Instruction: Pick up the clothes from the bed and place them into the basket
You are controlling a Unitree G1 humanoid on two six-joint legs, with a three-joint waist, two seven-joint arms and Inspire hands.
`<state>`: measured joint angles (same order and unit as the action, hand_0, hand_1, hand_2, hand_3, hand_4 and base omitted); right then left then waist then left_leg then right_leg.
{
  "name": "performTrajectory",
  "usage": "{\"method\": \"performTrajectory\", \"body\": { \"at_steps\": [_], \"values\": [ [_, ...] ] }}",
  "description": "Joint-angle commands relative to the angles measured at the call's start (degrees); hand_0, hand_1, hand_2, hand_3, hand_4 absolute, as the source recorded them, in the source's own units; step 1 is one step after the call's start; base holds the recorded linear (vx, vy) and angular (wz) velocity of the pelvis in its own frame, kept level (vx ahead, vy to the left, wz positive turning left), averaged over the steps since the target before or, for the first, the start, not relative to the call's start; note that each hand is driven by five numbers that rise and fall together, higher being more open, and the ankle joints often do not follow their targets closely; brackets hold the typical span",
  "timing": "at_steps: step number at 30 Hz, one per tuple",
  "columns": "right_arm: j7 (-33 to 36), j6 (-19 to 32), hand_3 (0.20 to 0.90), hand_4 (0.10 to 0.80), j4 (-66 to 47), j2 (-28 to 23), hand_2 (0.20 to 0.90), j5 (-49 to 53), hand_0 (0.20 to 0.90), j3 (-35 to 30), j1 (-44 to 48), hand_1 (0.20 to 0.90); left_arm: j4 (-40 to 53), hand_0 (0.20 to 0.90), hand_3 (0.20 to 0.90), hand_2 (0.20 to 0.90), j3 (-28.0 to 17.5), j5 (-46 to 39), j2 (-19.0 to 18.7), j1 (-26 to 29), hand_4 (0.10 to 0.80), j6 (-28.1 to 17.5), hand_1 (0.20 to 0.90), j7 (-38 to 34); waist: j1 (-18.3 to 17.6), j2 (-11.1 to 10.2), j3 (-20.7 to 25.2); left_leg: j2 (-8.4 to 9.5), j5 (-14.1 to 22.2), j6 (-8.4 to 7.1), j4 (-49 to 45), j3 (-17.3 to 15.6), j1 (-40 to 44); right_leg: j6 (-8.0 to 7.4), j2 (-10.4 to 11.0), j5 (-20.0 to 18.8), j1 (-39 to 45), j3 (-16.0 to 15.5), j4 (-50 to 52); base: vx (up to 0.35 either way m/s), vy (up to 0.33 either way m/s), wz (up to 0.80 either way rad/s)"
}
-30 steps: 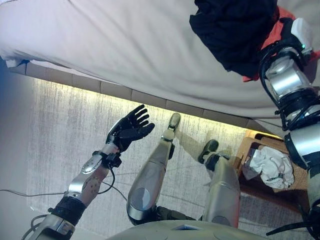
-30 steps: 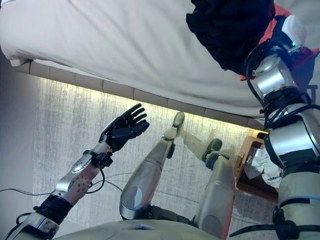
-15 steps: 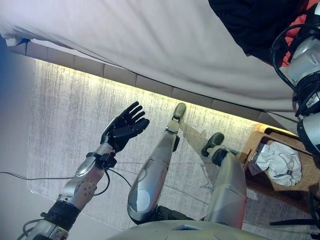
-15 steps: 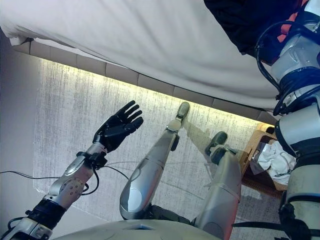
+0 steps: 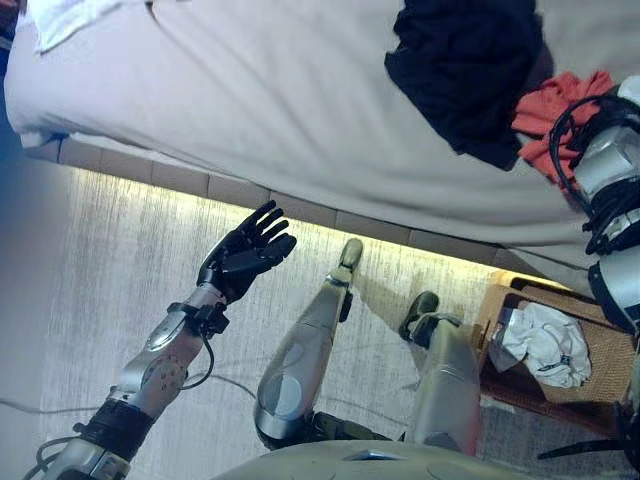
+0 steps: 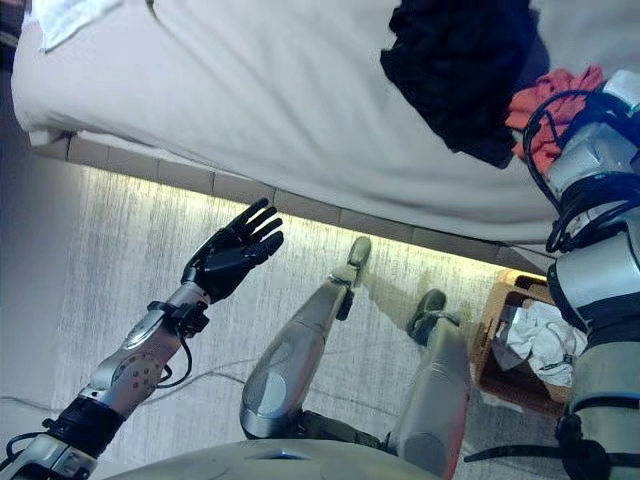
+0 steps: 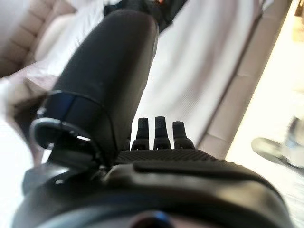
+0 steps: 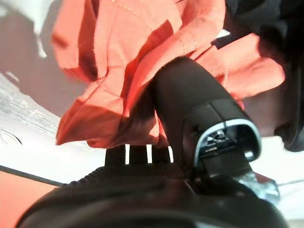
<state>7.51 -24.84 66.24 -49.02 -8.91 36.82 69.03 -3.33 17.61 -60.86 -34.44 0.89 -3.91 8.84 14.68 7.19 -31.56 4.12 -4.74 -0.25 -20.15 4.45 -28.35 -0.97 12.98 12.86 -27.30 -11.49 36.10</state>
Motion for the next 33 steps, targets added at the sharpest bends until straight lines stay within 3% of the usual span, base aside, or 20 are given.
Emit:
{"method": "performTrajectory", "body": {
  "at_steps": [1,10,17,20,25,33],
  "values": [
    [7.8,2.6,0.200,0.100,-4.5,-10.9,0.300,-0.2,0.300,0.4,1.8,0.300,2.0,0.900,0.900,0.900,-3.6,-0.8,1.6,-0.7,0.800,-3.0,0.900,1.2,-2.0,-2.5,1.8,0.24,10.8,1.00,-3.6,-0.7,7.0,2.30,-5.2,-3.1,8.5,-3.5,-8.0,0.037,0.088,-0.25],
    [5.2,8.8,0.200,0.100,-13.5,-15.8,0.300,-3.2,0.300,-5.0,-7.0,0.300,-2.0,0.900,0.900,0.900,-1.7,3.9,3.3,-0.6,0.800,0.8,0.900,-2.1,-7.7,-6.4,10.4,-2.63,9.8,0.14,7.7,-5.7,20.7,0.15,-7.2,-7.4,21.7,-0.1,-23.5,0.104,0.098,-0.31],
    [3.2,10.8,0.200,0.100,-19.1,-17.6,0.300,-4.4,0.300,-13.2,-19.1,0.300,-6.6,0.900,0.900,0.900,0.1,8.5,4.4,0.5,0.800,3.2,0.900,-4.0,-12.7,-8.0,17.6,-4.57,7.6,-0.36,16.5,-9.1,27.9,-1.89,-8.4,-11.1,26.0,4.0,-30.7,0.075,0.090,-0.30],
    [3.8,11.0,0.200,0.100,-21.8,-16.7,0.300,-4.3,0.300,-19.6,-27.6,0.300,-8.3,0.900,0.900,0.900,-0.5,9.9,5.4,1.4,0.800,3.6,0.900,-3.6,-15.1,-8.4,20.8,-5.44,6.8,-0.63,20.1,-10.4,30.8,-2.66,-8.9,-12.9,27.6,6.5,-33.9,0.046,0.036,-0.31],
    [4.6,11.2,0.200,0.100,-24.2,-14.0,0.300,-2.9,0.300,-25.9,-34.3,0.300,-12.5,0.900,0.900,0.900,-0.4,12.0,7.6,3.2,0.800,3.4,0.900,-2.2,-18.0,-8.6,23.1,-6.23,6.9,-0.77,23.0,-12.8,33.9,-3.20,-9.8,-14.0,28.7,9.0,-35.8,-0.006,0.011,-0.32],
    [3.5,12.3,0.200,0.100,-24.0,-9.3,0.300,-1.4,0.300,-29.9,-40.0,0.300,-16.1,0.900,0.900,0.900,-0.5,11.3,10.9,5.5,0.800,2.5,0.900,-1.6,-21.6,-8.2,23.6,-7.03,8.0,-0.78,21.8,-16.4,35.6,-3.05,-10.6,-13.6,28.6,12.2,-34.3,-0.001,-0.002,-0.38]
  ]
}}
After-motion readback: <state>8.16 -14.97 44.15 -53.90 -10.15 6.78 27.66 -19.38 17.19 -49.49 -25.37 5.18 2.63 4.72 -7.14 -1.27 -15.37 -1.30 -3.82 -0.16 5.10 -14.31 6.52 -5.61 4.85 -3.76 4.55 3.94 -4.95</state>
